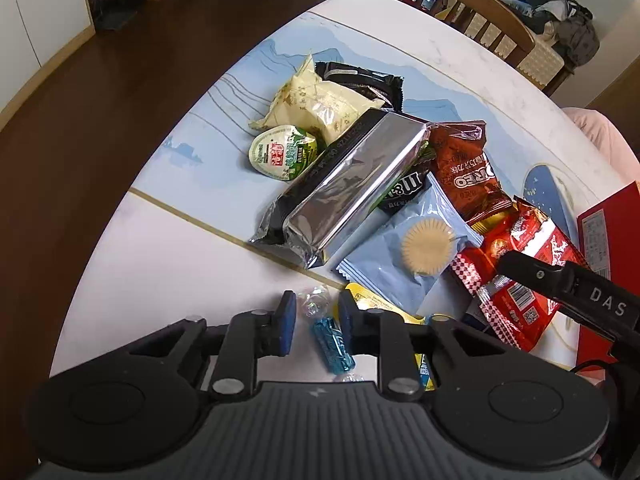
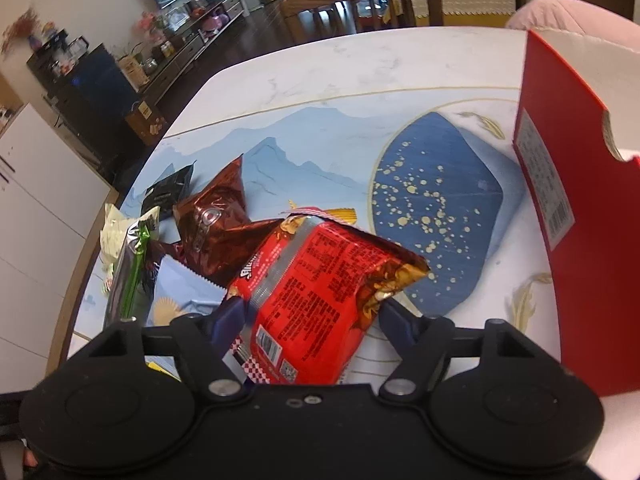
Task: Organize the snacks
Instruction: 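Close the right gripper on the red chip bag while the left gripper grasps the blue candy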
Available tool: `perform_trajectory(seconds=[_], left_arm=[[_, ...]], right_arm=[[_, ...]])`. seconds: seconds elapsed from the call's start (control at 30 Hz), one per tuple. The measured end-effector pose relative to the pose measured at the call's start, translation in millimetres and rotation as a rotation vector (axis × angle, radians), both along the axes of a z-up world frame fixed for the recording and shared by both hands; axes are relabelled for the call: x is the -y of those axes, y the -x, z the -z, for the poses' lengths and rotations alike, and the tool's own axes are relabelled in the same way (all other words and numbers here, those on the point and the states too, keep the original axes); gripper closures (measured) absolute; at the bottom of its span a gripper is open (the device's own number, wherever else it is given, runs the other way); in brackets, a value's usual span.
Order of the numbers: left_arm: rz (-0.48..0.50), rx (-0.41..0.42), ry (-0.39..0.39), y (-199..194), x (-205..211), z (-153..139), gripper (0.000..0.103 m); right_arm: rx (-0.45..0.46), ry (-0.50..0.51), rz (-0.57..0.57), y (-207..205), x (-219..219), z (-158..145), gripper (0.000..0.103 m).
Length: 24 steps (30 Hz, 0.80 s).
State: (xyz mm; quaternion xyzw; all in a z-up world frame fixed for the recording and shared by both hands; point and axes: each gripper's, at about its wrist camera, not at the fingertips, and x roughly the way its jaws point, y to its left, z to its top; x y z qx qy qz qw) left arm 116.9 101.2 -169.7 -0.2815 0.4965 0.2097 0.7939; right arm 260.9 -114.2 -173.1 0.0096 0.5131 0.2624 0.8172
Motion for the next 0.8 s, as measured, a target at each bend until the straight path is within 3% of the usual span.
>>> perform_trajectory(seconds=[0.2,0.5,0.8], left_arm=[[0.018,0.004,-0.013,4,-1,-1,0.089],[0.006,0.018,0.044,19,-10,-2,0.09],[0.017,0.04,0.049,36,-10,-12,0.09]], right_arm=[[0.035,-0.003,0.01,8,8,-10,0.04],[0.076,-0.027,0.012,22,23,-24,0.05],[0.123,-0.048,0.026,42,31,-37,0.058]])
